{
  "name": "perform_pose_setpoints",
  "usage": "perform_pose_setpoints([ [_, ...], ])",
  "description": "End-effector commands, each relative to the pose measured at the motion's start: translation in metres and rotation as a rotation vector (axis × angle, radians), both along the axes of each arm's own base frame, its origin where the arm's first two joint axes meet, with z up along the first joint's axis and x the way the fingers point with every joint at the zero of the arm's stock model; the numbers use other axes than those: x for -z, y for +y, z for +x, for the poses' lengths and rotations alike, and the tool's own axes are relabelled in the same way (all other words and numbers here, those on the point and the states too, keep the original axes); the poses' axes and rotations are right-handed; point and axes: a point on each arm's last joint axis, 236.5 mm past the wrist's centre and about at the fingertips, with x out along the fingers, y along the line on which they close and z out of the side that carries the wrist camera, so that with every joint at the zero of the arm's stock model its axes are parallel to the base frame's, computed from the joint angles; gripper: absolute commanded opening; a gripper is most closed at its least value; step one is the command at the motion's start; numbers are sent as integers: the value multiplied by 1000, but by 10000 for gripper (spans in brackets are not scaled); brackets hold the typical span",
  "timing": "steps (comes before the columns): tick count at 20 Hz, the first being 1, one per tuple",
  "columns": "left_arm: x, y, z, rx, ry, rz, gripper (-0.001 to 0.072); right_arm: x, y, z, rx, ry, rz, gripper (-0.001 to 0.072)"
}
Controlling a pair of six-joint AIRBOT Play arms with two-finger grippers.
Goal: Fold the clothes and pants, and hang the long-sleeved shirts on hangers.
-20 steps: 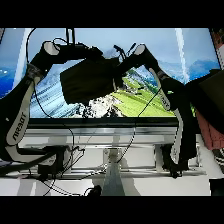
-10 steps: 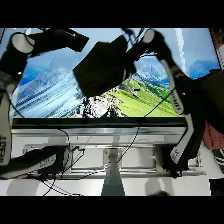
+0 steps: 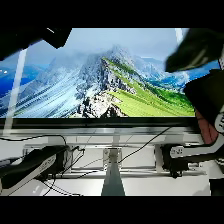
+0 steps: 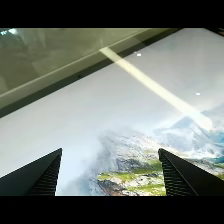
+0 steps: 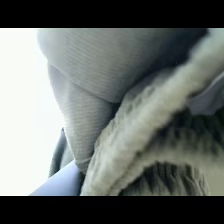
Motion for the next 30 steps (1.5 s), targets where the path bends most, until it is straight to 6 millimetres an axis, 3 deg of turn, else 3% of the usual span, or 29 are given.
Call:
perform_pose_setpoints([
  [1,-10,-8,-16,41,7,-38,696,-48,-109,-106,459,-39,-33,31],
  [3,-10,-9,-17,44,10,-46,696,-50,-138,-161,607,7,-14,31],
  [6,-10,-9,-17,45,10,-46,696,-29,-157,-228,757,149,61,31],
  [10,-10,-9,-17,44,10,-46,696,-13,-173,-256,790,200,77,46],
  [11,-10,-9,-17,44,10,-46,696,-12,-175,-257,799,200,78,227],
  [12,-10,-9,-17,45,10,-46,696,-13,-177,-257,804,193,76,592],
  [13,-10,-9,-17,44,10,-46,696,-14,-179,-255,804,181,68,698],
  [16,-10,-9,-17,45,10,-46,696,-12,-179,-250,789,173,80,681],
  [17,-10,-9,-17,44,10,-46,696,-9,-171,-238,728,158,118,455],
  [18,-10,-9,-17,44,10,-46,696,-5,-158,-221,640,132,172,165],
  [19,-10,-9,-17,45,10,-46,696,-3,-141,-202,538,97,237,33],
  [21,-10,-9,-17,45,10,-46,696,-2,-110,-170,412,48,335,32],
  [24,-10,-9,-17,44,10,-46,696,-5,-76,-133,285,42,318,31],
  [28,-10,-9,-17,44,10,-46,696,-18,-22,-72,55,-17,125,30],
  [30,-10,-9,-17,45,10,-46,696,-29,22,-41,-113,-65,11,30],
])
